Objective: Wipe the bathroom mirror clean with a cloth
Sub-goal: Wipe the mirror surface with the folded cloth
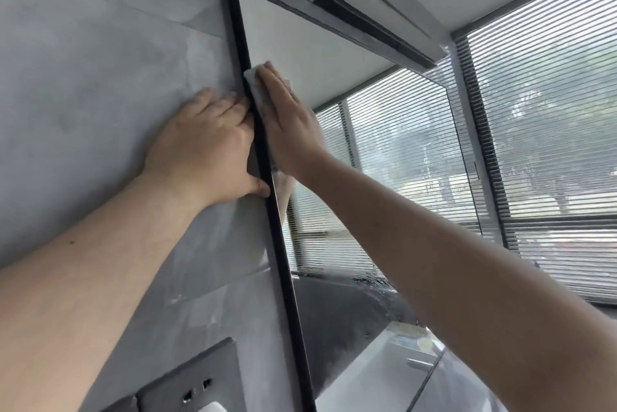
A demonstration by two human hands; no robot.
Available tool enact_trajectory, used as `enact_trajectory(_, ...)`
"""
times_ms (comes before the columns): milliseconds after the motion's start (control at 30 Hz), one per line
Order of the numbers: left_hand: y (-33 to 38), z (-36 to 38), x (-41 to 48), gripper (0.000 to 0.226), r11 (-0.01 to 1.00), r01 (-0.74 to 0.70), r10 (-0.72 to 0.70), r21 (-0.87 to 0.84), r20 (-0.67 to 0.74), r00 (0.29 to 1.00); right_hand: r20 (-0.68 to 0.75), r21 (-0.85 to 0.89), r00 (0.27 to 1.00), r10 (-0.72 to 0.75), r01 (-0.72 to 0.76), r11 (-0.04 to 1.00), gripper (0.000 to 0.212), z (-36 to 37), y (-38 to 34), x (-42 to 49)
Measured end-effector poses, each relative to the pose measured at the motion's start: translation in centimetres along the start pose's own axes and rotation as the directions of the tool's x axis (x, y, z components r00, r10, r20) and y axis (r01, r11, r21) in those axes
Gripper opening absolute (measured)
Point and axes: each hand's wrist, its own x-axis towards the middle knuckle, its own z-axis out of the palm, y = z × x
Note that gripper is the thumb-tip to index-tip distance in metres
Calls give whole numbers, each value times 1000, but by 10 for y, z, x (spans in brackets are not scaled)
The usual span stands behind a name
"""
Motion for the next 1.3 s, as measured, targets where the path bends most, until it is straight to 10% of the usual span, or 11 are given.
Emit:
enact_trajectory(200,3,6,-6,106,999,1,-4,-48,-54,999,-63,203,992,108,-93,975,41,13,25,-77)
enact_trajectory(533,6,6,-9,118,992,-17,3,125,116,993,-67,32,998,-17,19,999,47,20,63,-253)
enact_trajectory(967,33,22,-31,153,981,-77,30,177,256,966,-84,41,983,162,-159,986,49,20,58,-207)
enact_trajectory(1100,41,26,-38,153,989,-48,12,140,244,970,-194,149,811,551,-531,834,52,13,105,-245)
enact_trajectory(1300,40,23,-38,155,995,-40,18,94,216,976,-140,391,326,935,-849,354,52,0,177,-322)
